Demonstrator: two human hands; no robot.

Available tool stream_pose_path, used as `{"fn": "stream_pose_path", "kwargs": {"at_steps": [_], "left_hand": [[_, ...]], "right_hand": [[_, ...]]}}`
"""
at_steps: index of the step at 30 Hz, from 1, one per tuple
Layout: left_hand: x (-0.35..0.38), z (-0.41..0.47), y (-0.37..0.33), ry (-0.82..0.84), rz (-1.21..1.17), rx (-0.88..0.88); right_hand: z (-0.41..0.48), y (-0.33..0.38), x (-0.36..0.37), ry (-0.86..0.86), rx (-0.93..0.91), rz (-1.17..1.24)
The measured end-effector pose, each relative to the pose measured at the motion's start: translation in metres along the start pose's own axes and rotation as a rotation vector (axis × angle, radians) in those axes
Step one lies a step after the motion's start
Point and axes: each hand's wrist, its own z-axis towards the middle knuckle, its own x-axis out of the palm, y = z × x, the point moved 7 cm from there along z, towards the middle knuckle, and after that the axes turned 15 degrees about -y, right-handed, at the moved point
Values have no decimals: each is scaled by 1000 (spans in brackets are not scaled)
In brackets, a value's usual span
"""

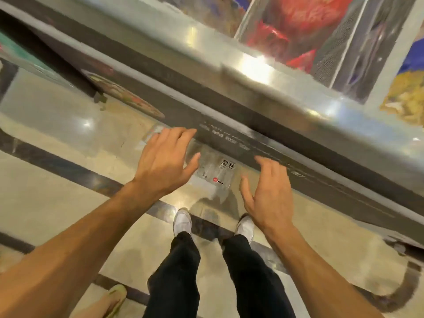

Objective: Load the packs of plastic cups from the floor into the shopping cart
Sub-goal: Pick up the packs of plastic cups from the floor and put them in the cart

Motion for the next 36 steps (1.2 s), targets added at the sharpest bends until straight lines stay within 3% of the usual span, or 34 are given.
{"fn": "stream_pose_path", "kwargs": {"at_steps": [7, 13, 20, 25, 29, 36], "left_hand": [[244, -58, 81, 156, 26, -96], [428, -103, 122, 261, -5, -125], [564, -114, 150, 274, -32, -100], [606, -119, 161, 353, -231, -269], [609, -119, 164, 383, -386, -343], [542, -156, 175, 424, -462, -489]], "right_hand": [[-66, -78, 232, 139, 179, -94], [-99, -171, 396, 127, 406, -80], [-108, -239, 522, 5, 486, -44], [-111, -248, 577, -104, 711, 156], [-122, -255, 592, -90, 944, 344], [-144, -215, 531, 5, 938, 420]]}}
